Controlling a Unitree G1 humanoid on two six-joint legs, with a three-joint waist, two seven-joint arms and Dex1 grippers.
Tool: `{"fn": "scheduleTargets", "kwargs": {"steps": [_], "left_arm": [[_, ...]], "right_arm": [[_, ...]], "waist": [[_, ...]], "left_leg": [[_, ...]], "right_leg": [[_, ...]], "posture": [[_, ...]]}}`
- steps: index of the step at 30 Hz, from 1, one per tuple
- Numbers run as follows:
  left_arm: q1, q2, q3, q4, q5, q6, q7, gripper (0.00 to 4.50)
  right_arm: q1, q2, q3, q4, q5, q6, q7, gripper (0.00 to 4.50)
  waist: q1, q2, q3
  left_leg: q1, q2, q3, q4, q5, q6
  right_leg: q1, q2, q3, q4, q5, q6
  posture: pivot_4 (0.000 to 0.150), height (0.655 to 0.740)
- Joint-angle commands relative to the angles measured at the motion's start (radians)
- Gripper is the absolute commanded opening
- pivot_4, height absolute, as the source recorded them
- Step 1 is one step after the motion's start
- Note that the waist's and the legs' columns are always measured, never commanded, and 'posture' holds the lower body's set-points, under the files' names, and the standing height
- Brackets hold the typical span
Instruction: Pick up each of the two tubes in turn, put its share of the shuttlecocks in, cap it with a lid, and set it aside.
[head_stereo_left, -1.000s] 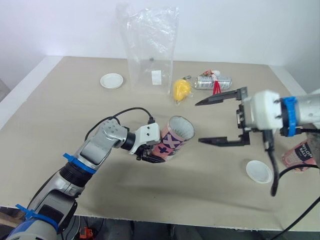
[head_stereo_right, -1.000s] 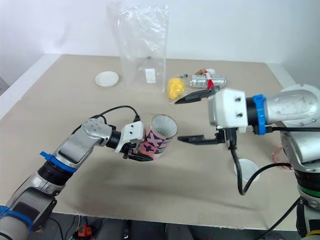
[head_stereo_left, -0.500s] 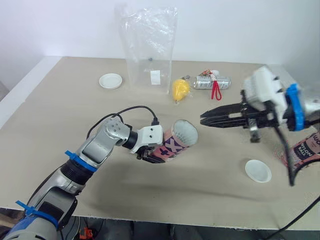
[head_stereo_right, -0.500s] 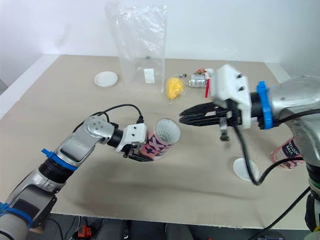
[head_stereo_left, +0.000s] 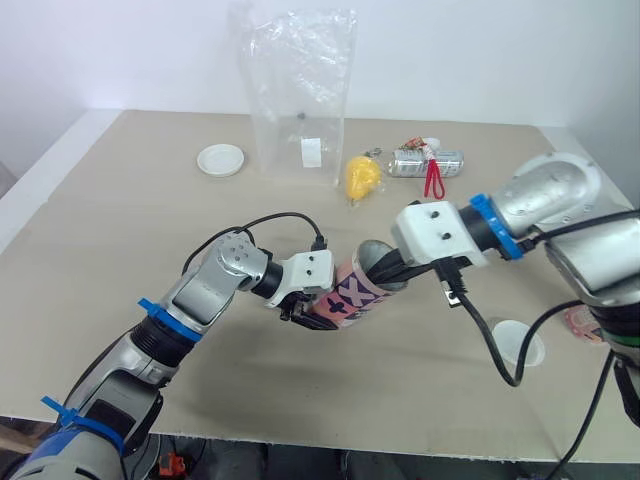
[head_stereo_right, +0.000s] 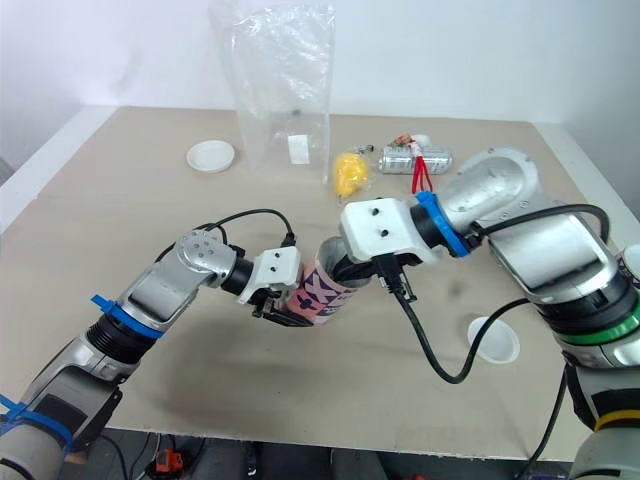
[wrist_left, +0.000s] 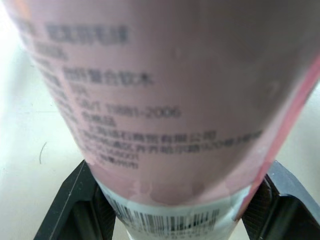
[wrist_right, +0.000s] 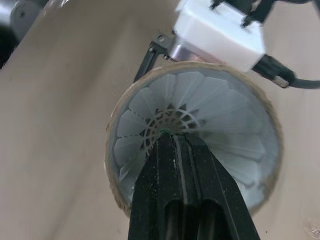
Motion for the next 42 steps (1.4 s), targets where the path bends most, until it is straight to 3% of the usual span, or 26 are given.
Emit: {"fn": "scheduleTargets", "kwargs": {"steps": [1,5,13,27,42], "left_arm": [[-0.009,-0.004,0.013,-0.038,-0.016,0.007,0.004,2.75],[-0.002,-0.012,0.013,-0.046,-0.017,0.018,0.013,2.75],[0.01,-0.016,0.009,-0.062,-0.021,0.029,0.029,2.75],[0.017,-0.03,0.007,-0.045,-0.021,0.021,0.048,2.75],[0.022,-0.007,0.017,-0.015,-0.02,0.001,0.043,2.75]], "right_arm": [[-0.068,0.043,0.068,0.076,-0.109,-0.055,0.065,0.12],[-0.111,0.08,0.14,0.137,-0.187,-0.091,0.136,0.12],[-0.153,0.091,0.279,0.2,-0.201,-0.177,0.145,0.12],[-0.212,0.129,0.34,0.222,-0.157,-0.176,0.145,0.12],[-0.185,0.014,0.095,0.099,0.085,0.029,0.145,0.12]], "waist": [[-0.001,0.0,0.0],[-0.001,0.0,0.0],[-0.001,0.0,0.0],[-0.001,0.0,0.0],[0.001,0.0,0.0]], "left_leg": [[0.0,0.0,0.0,0.0,0.0,0.0],[0.0,0.0,0.0,0.001,0.0,0.0],[0.001,0.001,0.0,0.002,0.0,0.0],[0.004,0.002,0.0,0.004,0.0,0.0],[0.0,0.001,-0.002,0.003,0.0,0.0]], "right_leg": [[0.0,0.0,0.0,0.0,0.0,0.0],[0.0,0.0,0.0,0.001,0.0,0.0],[0.001,0.0,-0.001,0.001,0.001,0.0],[0.004,0.0,-0.003,0.001,0.001,0.001],[0.002,0.0,-0.003,0.001,0.001,-0.001]], "posture": [[0.15,0.74],[0.15,0.74],[0.15,0.74],[0.15,0.74],[0.15,0.74]]}}
